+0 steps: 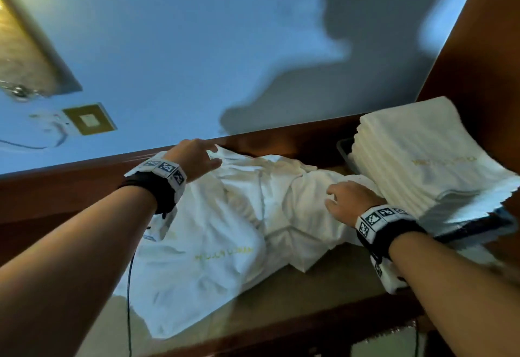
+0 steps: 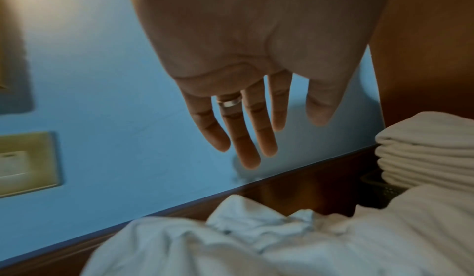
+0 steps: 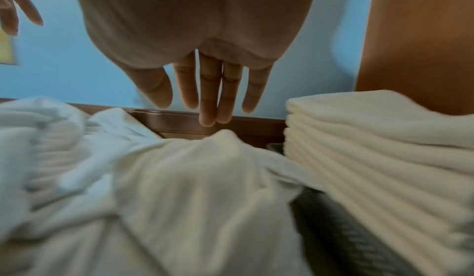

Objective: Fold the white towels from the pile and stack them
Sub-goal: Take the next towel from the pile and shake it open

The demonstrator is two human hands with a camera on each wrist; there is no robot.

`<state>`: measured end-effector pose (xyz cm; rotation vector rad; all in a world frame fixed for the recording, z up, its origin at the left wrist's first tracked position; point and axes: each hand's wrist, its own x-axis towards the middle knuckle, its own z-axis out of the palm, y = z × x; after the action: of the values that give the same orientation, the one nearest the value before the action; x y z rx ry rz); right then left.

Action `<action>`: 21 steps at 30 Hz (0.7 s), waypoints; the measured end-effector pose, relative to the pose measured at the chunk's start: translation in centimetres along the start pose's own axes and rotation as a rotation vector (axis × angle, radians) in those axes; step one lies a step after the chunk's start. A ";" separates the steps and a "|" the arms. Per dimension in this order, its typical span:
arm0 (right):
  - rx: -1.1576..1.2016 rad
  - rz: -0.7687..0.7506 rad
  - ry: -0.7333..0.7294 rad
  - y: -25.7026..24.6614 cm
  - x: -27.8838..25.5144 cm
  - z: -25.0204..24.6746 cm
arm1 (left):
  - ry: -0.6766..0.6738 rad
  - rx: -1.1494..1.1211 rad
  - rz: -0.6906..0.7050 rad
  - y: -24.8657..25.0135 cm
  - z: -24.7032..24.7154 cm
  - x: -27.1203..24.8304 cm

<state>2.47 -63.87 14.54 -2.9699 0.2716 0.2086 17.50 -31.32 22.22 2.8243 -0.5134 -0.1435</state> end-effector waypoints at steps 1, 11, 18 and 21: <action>-0.003 -0.034 -0.019 -2.2 0.2 0.5 | -0.013 0.029 -0.023 -1.3 -0.2 -0.9; 0.001 -0.117 -0.346 -14.6 5.1 6.9 | -0.239 0.192 -0.044 -8.0 8.1 -4.8; 0.024 -0.107 -0.631 -15.9 7.3 11.7 | -0.259 0.211 0.018 -9.6 12.1 -5.6; 0.091 -0.160 -0.684 -16.6 9.1 10.3 | -0.199 0.080 0.021 -11.1 10.2 -5.0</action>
<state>13.17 -47.59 5.40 -2.6112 -0.0427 1.1107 15.06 -21.98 9.57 2.8978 -0.6032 -0.4118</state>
